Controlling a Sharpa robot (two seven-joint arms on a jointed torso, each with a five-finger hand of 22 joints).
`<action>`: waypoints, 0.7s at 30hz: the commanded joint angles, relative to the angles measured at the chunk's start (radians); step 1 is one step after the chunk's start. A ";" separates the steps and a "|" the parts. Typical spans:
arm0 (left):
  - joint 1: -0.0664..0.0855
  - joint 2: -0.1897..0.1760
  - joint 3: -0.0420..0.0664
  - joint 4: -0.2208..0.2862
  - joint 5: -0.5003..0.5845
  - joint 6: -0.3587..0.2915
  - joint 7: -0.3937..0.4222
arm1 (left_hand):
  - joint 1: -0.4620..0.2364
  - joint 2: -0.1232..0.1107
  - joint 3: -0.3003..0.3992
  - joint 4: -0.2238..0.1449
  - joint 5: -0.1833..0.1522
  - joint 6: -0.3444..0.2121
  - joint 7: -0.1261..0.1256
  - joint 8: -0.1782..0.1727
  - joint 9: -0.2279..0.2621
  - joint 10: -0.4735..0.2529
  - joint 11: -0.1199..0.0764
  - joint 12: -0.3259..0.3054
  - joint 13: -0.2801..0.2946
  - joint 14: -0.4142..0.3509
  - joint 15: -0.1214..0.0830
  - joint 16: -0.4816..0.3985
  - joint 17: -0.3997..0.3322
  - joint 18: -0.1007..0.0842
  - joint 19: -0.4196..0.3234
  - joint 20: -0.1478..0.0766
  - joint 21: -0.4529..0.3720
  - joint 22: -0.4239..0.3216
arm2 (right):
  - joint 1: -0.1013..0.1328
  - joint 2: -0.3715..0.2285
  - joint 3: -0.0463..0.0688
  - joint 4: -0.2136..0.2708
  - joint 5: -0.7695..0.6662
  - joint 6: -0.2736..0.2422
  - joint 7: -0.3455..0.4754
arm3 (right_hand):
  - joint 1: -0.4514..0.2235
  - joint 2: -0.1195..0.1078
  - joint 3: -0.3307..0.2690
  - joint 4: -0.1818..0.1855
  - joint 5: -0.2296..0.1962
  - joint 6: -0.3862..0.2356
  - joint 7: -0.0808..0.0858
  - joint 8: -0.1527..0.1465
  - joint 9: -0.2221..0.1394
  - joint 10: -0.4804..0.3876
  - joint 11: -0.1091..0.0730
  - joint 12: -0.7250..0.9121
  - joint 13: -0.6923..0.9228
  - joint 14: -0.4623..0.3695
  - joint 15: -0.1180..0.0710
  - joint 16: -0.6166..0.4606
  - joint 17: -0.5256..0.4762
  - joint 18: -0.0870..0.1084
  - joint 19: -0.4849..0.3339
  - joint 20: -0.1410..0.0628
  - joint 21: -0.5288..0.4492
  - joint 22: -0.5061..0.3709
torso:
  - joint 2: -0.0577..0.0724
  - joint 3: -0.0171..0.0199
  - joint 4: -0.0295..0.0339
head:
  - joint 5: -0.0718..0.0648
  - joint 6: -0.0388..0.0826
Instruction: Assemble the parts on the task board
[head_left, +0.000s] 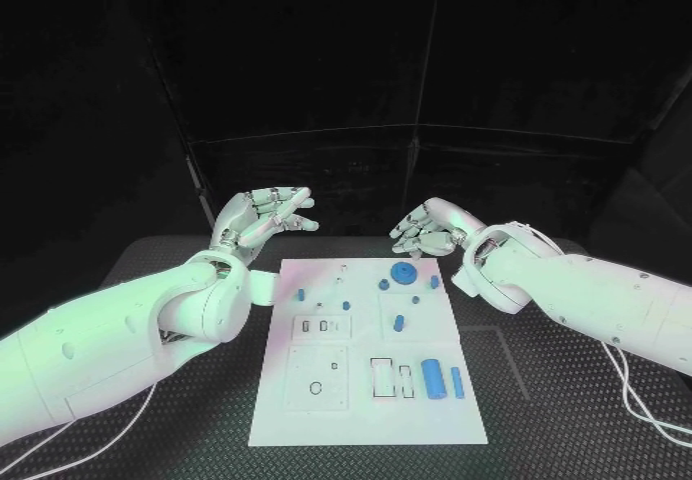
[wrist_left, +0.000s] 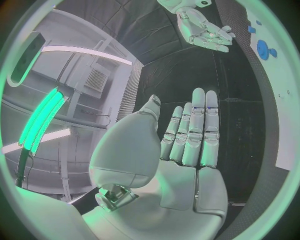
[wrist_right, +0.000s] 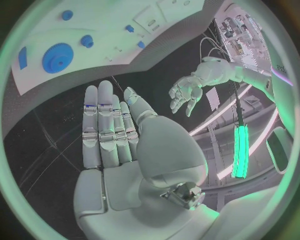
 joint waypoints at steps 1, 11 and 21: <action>-0.001 -0.015 0.001 0.033 -0.029 0.047 -0.004 | 0.012 0.005 -0.009 -0.001 0.004 0.008 0.000 -0.009 -0.004 0.010 -0.001 -0.011 -0.003 0.008 -0.004 0.008 0.011 0.012 0.019 -0.007 0.013 0.006 | 0.006 0.004 0.001 0.020 -0.272 0.105 -0.171 | -0.021 -0.010 -0.003 -0.003 -0.004 0.011 -0.006 -0.014 -0.003 0.027 -0.012 -0.014 0.000 0.052 -0.012 0.112 0.065 0.004 0.036 -0.020 0.056 0.030 | 0.035 -0.0052 0.0012 | 0.002 0.004; -0.014 -0.042 0.001 0.091 -0.031 0.069 -0.015 | 0.013 0.010 -0.020 -0.005 0.004 0.011 0.000 -0.020 -0.011 0.014 -0.001 -0.024 -0.008 -0.003 -0.003 0.007 0.022 0.010 0.029 -0.010 0.022 0.012 | 0.009 0.022 0.001 0.059 -0.477 0.183 -0.261 | -0.055 -0.043 0.010 0.002 -0.004 -0.006 -0.021 -0.040 -0.003 0.004 -0.016 -0.055 0.002 0.047 -0.022 0.432 0.304 0.002 0.062 -0.031 0.178 0.102 | 0.077 -0.0064 0.0023 | -0.006 0.012; -0.020 -0.054 0.001 0.104 -0.031 0.077 -0.021 | 0.014 0.017 -0.030 -0.009 0.004 0.017 0.001 -0.030 -0.016 0.020 -0.001 -0.036 -0.010 -0.010 -0.004 0.009 0.035 0.010 0.047 -0.013 0.038 0.020 | 0.010 0.034 0.001 0.058 -0.524 0.208 -0.281 | -0.064 -0.056 0.037 0.017 -0.003 -0.031 -0.028 -0.038 -0.002 -0.008 -0.022 -0.052 0.008 0.038 -0.029 0.683 0.575 0.003 0.048 -0.032 0.264 0.157 | 0.097 -0.0063 0.0037 | -0.009 0.022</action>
